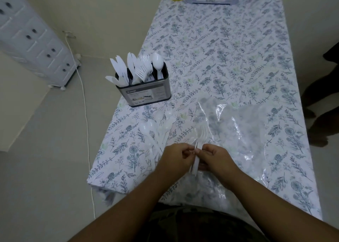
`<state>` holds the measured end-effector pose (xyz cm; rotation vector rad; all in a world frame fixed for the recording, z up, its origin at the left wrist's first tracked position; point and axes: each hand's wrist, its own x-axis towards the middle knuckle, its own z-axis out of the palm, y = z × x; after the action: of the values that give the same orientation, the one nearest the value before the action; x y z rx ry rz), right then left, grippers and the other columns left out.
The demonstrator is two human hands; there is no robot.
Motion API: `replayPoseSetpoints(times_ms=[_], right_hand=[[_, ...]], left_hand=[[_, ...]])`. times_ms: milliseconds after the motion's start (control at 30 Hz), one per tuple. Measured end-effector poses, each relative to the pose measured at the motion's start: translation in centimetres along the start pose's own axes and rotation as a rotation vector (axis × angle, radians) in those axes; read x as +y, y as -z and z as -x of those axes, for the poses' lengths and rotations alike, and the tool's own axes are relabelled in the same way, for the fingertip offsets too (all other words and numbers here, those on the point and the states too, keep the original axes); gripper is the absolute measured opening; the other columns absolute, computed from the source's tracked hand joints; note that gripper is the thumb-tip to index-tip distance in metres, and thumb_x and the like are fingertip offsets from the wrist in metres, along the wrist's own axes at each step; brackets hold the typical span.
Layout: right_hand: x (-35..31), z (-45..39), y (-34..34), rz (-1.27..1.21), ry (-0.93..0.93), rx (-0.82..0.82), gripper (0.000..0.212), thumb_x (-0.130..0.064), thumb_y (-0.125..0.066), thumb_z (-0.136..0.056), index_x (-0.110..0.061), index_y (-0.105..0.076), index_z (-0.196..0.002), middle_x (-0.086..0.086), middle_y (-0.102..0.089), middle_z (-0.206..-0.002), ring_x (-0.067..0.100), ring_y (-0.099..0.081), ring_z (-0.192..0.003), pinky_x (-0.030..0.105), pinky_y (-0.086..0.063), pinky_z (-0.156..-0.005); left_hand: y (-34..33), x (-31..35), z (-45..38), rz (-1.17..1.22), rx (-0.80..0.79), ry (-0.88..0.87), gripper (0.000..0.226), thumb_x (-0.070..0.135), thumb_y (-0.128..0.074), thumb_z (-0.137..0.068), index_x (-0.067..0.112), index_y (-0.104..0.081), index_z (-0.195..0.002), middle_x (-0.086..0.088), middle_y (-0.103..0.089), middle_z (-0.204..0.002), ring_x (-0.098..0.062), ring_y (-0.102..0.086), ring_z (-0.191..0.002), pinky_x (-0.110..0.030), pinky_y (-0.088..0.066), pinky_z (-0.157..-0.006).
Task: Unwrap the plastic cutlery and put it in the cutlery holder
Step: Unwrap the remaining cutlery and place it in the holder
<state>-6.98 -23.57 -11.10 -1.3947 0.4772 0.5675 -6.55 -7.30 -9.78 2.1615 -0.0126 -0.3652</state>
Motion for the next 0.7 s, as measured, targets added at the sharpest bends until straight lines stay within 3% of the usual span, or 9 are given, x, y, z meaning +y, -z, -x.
replayPoseSetpoints(times_ms=[100, 167, 267, 367, 467, 567, 700], right_hand=[[0.2, 0.1, 0.4, -0.069, -0.063, -0.045, 0.023, -0.009, -0.069, -0.093, 0.013, -0.067, -0.100, 0.029, -0.075, -0.094, 0.033, -0.077, -0.084, 0.035, -0.062, -0.069], [0.5, 0.1, 0.6, -0.073, -0.096, -0.054, 0.025, -0.007, -0.070, -0.093, 0.015, -0.067, -0.102, 0.032, -0.073, -0.099, 0.034, -0.076, -0.085, 0.037, -0.062, -0.071], [1.1, 0.2, 0.7, -0.034, -0.115, -0.028, 0.026, -0.007, -0.071, -0.092, 0.017, -0.065, -0.101, 0.034, -0.072, -0.100, 0.036, -0.075, -0.086, 0.043, -0.064, -0.076], [1.5, 0.5, 0.9, -0.026, -0.121, -0.018, 0.027, -0.007, -0.070, -0.092, 0.016, -0.066, -0.105, 0.029, -0.075, -0.098, 0.037, -0.076, -0.092, 0.041, -0.064, -0.078], [1.6, 0.7, 1.2, -0.068, -0.127, -0.013, 0.030, -0.007, -0.070, -0.093, 0.019, -0.063, -0.106, 0.029, -0.075, -0.101, 0.036, -0.076, -0.091, 0.035, -0.064, -0.070], [1.5, 0.7, 1.2, -0.068, -0.136, -0.014, 0.029, -0.008, -0.069, -0.094, 0.018, -0.064, -0.105, 0.031, -0.073, -0.103, 0.032, -0.075, -0.084, 0.034, -0.063, -0.068], [1.5, 0.5, 1.0, -0.014, -0.122, -0.008, 0.030, -0.010, -0.070, -0.093, 0.017, -0.064, -0.106, 0.028, -0.075, -0.099, 0.039, -0.075, -0.091, 0.045, -0.064, -0.080]], left_hand=[[0.7, -0.3, -0.3, 0.114, -0.169, 0.049, 0.020, 0.020, -0.066, -0.090, 0.019, -0.077, -0.107, 0.008, -0.075, -0.083, 0.002, -0.070, -0.075, -0.022, -0.059, -0.077], [1.1, -0.8, -0.7, 0.005, -0.208, 0.049, 0.020, 0.019, -0.064, -0.091, 0.021, -0.077, -0.106, 0.005, -0.076, -0.090, -0.004, -0.069, -0.078, -0.021, -0.056, -0.076], [2.1, -2.0, -2.4, -0.236, 0.016, 0.043, 0.021, 0.015, -0.062, -0.092, 0.014, -0.071, -0.110, -0.002, -0.070, -0.104, -0.009, -0.064, -0.087, -0.021, -0.053, -0.081], [3.2, -3.3, -4.2, -0.335, 0.214, 0.114, 0.017, 0.020, -0.069, -0.089, 0.014, -0.061, -0.103, -0.001, -0.060, -0.099, -0.013, -0.057, -0.088, -0.022, -0.045, -0.074], [3.4, -4.1, -5.0, -0.447, 0.231, 0.132, 0.020, 0.024, -0.071, -0.088, 0.013, -0.060, -0.100, -0.001, -0.059, -0.094, -0.017, -0.056, -0.086, -0.028, -0.047, -0.072], [3.6, -4.5, -5.3, -0.535, 0.219, 0.118, 0.011, 0.018, -0.058, -0.093, 0.008, -0.062, -0.096, -0.006, -0.062, -0.089, -0.020, -0.060, -0.083, -0.029, -0.048, -0.068], [3.6, -4.9, -4.9, -0.596, 0.187, 0.108, 0.018, 0.023, -0.057, -0.094, 0.007, -0.063, -0.089, -0.005, -0.062, -0.083, -0.020, -0.063, -0.079, -0.028, -0.047, -0.064]])
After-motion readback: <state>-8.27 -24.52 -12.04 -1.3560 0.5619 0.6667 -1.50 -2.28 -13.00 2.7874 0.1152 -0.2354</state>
